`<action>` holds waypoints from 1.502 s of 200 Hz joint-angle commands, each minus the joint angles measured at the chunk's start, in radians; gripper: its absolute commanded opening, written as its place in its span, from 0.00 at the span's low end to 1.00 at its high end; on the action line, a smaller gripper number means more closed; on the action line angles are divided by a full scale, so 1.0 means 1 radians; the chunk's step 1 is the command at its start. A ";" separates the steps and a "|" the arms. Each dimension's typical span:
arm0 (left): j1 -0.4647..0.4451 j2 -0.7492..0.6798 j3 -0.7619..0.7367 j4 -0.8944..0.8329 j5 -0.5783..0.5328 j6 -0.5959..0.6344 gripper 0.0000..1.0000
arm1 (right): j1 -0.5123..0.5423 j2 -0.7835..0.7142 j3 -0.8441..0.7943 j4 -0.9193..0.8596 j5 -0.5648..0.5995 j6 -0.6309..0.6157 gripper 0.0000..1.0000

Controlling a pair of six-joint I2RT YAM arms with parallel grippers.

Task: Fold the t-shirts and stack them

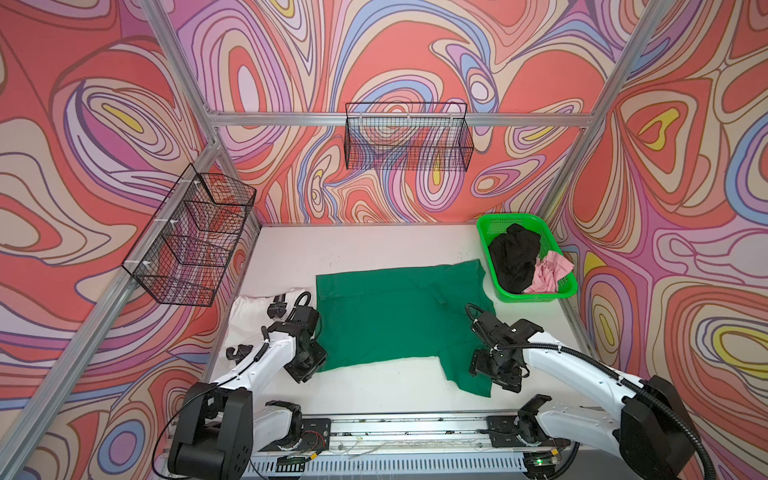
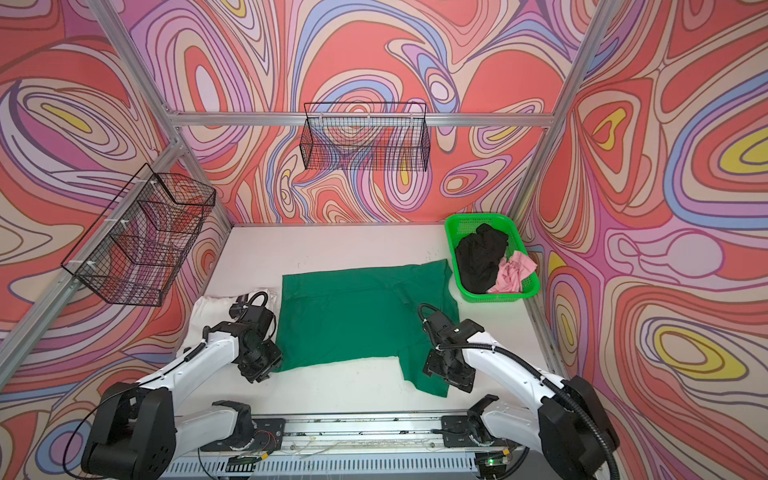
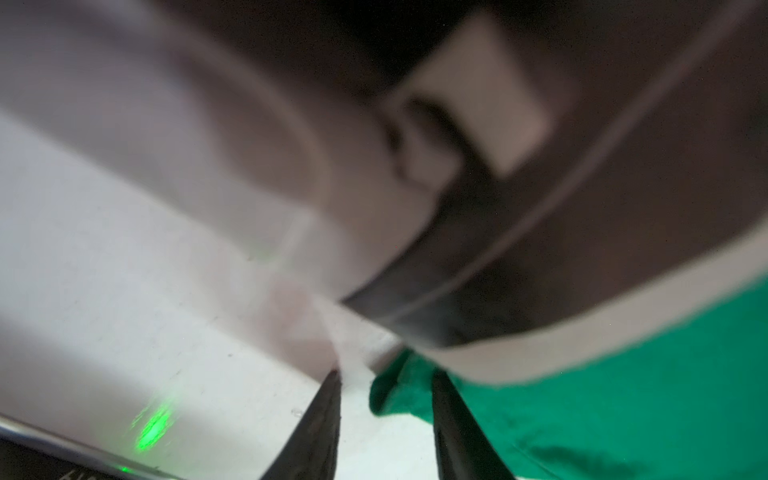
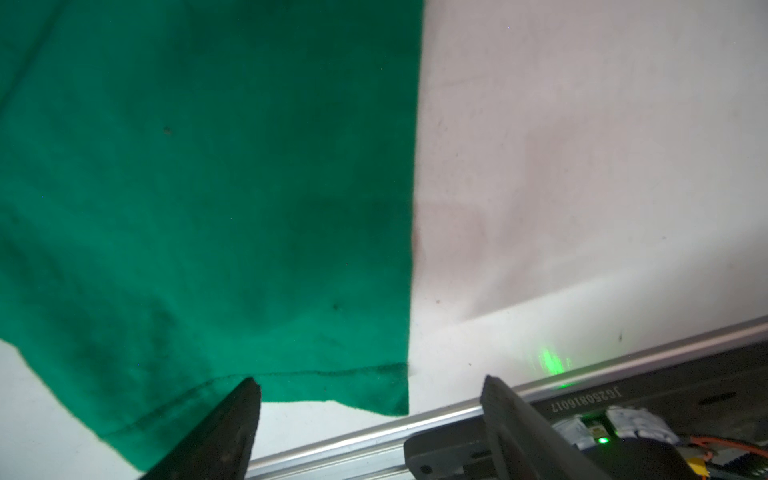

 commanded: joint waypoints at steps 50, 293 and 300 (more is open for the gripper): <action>-0.005 0.059 -0.001 0.054 -0.010 0.024 0.07 | 0.065 0.013 -0.023 -0.012 -0.016 0.075 0.87; -0.005 -0.022 0.098 -0.012 -0.020 0.034 0.00 | 0.136 0.025 -0.004 0.013 0.064 0.120 0.00; -0.005 -0.023 0.100 -0.015 -0.021 0.036 0.00 | 0.135 0.009 0.019 -0.009 0.092 0.125 0.00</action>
